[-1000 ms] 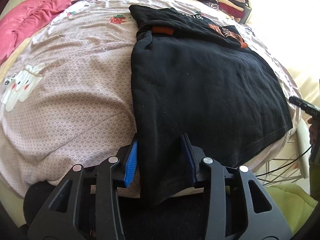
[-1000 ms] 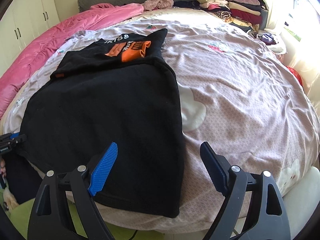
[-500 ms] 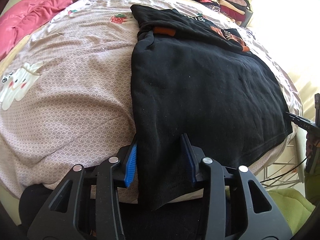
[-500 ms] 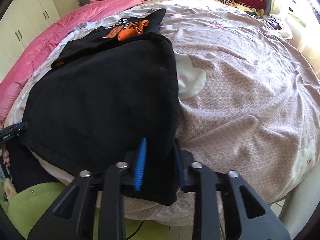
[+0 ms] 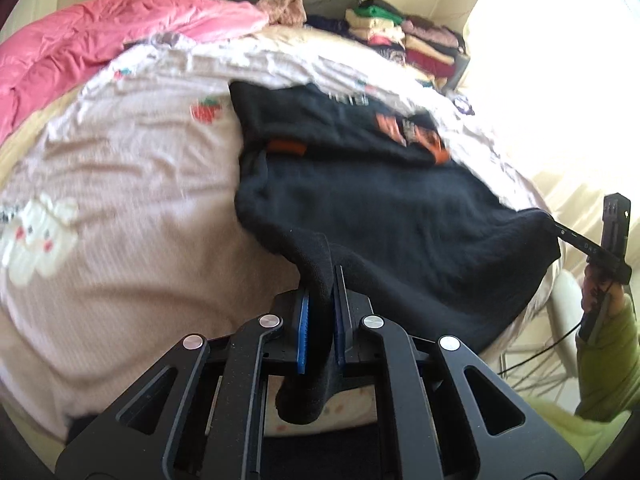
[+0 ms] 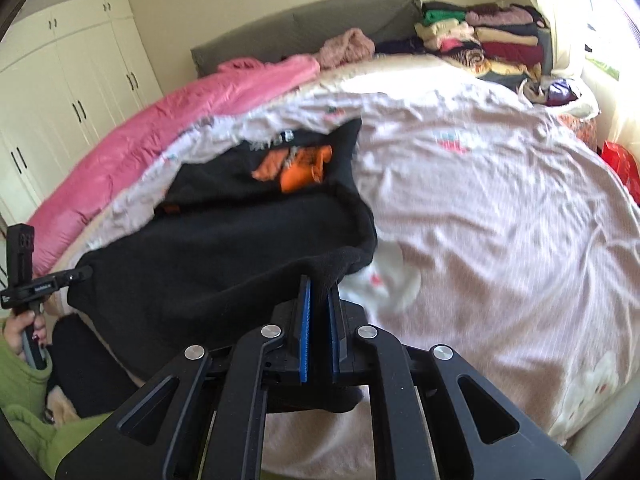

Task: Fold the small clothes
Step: 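Lift the hem with both grippers and fold it up toward the collar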

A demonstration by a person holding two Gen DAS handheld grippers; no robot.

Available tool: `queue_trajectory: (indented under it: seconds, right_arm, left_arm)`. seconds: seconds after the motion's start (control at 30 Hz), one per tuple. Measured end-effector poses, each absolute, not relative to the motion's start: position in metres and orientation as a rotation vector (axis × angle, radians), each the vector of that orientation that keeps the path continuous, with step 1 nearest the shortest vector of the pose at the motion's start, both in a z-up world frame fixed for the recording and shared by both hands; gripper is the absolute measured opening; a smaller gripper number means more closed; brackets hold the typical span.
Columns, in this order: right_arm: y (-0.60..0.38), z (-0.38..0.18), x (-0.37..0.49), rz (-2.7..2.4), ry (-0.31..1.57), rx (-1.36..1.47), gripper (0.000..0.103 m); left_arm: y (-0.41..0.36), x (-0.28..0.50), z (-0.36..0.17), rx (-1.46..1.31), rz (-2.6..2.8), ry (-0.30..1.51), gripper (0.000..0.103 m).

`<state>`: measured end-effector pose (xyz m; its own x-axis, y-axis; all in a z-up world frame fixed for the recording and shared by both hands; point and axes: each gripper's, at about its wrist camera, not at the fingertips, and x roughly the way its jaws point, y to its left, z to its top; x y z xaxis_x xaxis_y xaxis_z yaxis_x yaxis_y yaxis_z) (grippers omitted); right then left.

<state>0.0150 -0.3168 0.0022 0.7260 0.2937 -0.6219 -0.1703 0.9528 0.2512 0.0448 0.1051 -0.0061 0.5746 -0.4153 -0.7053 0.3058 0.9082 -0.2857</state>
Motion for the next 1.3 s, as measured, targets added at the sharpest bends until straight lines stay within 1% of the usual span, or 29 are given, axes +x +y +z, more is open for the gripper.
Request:
queue_trajectory:
  seconds: [0.27,0.47,0.67,0.9,1.1,1.17,1.23,1.27,1.3]
  right_arm:
    - [-0.326,0.043,0.057,0.236,0.574,0.190,0.007]
    - [-0.326,0.053,0.109,0.207,0.543,0.186,0.007]
    - [-0.323,0.046,0.151,0.170,0.543,0.198,0.007]
    - [-0.326,0.020,0.185,0.146,0.597,0.223,0.007]
    - [-0.323,-0.002,0.202,0.126,0.650,0.225,0.007]
    - [-0.321,-0.006,0.205,0.122,0.661,0.224,0.009]
    - [-0.319,-0.007,0.206,0.114,0.667,0.214,0.010]
    - [-0.318,-0.007,0.206,0.109,0.666,0.207,0.013]
    - [-0.317,-0.006,0.205,0.104,0.663,0.199,0.025]
  left_arm:
    - [0.121,0.097,0.027,-0.188,-0.374,0.794,0.004]
    - [0.122,0.143,0.040,-0.189,-0.346,0.766,0.004]
    - [0.120,0.181,0.040,-0.194,-0.329,0.763,0.004]
    - [0.116,0.216,0.016,-0.203,-0.303,0.793,0.004]
    - [0.112,0.226,-0.004,-0.185,-0.276,0.819,0.005]
    - [0.113,0.226,-0.005,-0.176,-0.257,0.814,0.010]
    - [0.113,0.224,-0.004,-0.174,-0.254,0.808,0.017]
    - [0.113,0.222,-0.002,-0.175,-0.256,0.802,0.021]
    - [0.113,0.220,0.000,-0.171,-0.258,0.793,0.029]
